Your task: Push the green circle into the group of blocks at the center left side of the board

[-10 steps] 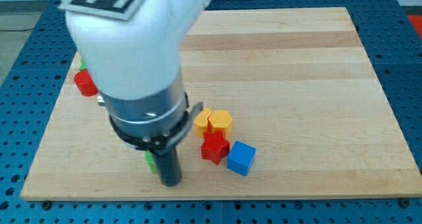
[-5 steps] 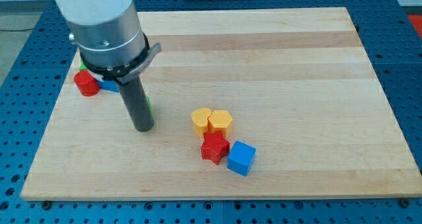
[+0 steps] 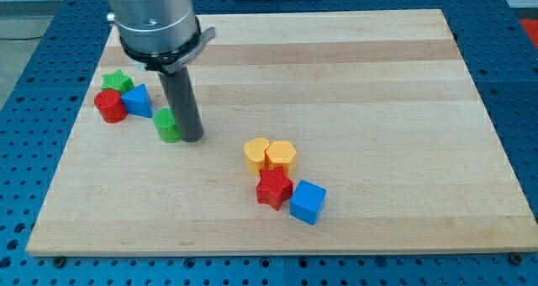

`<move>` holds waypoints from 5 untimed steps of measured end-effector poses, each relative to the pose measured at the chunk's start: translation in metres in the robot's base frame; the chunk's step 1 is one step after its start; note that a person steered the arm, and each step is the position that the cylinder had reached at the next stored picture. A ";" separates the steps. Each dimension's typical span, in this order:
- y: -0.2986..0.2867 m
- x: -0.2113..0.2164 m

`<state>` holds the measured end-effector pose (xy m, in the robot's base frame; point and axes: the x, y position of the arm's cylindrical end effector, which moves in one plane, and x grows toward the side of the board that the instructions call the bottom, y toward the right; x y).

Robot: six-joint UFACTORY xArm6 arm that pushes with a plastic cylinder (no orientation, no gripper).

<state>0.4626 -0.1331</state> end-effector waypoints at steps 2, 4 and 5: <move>-0.033 0.000; -0.062 -0.001; -0.064 -0.007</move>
